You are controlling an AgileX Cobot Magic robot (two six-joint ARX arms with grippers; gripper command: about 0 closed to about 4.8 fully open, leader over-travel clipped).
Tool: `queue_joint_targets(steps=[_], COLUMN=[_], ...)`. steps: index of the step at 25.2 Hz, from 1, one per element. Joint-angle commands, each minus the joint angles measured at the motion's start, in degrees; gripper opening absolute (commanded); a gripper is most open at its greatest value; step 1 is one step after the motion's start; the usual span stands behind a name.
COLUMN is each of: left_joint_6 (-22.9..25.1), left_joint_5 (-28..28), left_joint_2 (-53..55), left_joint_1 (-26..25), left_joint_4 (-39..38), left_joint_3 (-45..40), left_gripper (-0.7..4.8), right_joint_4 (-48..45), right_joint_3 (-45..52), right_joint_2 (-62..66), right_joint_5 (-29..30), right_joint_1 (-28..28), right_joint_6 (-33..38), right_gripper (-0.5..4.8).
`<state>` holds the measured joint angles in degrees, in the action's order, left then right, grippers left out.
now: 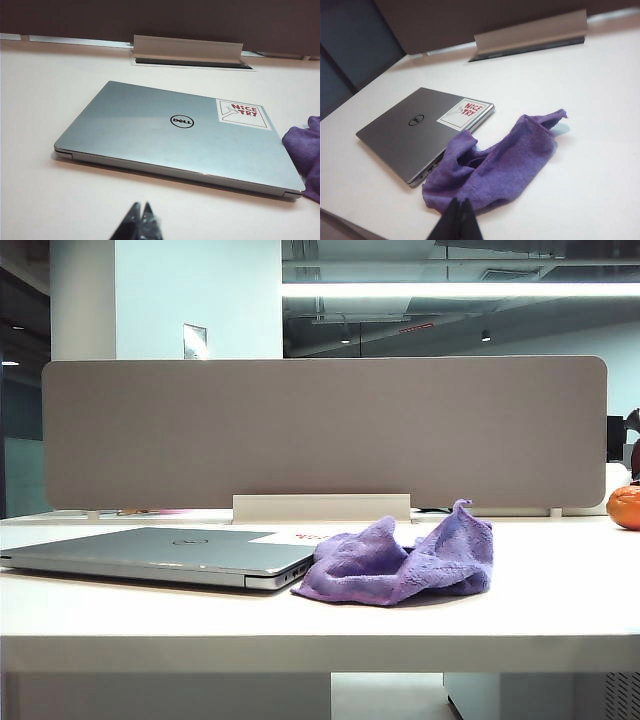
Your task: Pick up the purple rag and put it over the laptop.
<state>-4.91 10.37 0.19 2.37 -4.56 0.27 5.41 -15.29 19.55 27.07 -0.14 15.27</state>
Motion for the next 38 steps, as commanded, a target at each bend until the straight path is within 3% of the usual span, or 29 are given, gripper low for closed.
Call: queue_joint_targets(steps=[1,12,20,28,38], left_joint_6=[0.0,0.0,0.0,0.0,0.0], left_joint_5=[0.4,0.4,0.4,0.4,0.3], left_joint_2=[0.0,0.0,0.0,0.0,0.0], left_joint_1=[0.1,0.1,0.1,0.1,0.1], left_joint_4=[0.3,0.3,0.3,0.3,0.3], left_joint_3=[0.2,0.2,0.2,0.2,0.2], left_gripper=[-0.06,-0.06,-0.06,-0.06,-0.06], right_joint_4=[-0.9,-1.2,-4.0,-11.6,-11.8], right_joint_3=[-2.5,-10.0,-14.2,-16.5,-21.8], right_joint_2=[4.4,21.5,34.2,44.3,53.5], right_joint_5=[0.0,0.3,4.1,3.3,0.9], right_joint_1=[0.1,0.1,0.4,8.4,13.3], right_joint_6=[-0.3,-0.3,-0.3,-0.5,-0.5], right_gripper=[-0.01,0.0,0.24,0.45,0.57])
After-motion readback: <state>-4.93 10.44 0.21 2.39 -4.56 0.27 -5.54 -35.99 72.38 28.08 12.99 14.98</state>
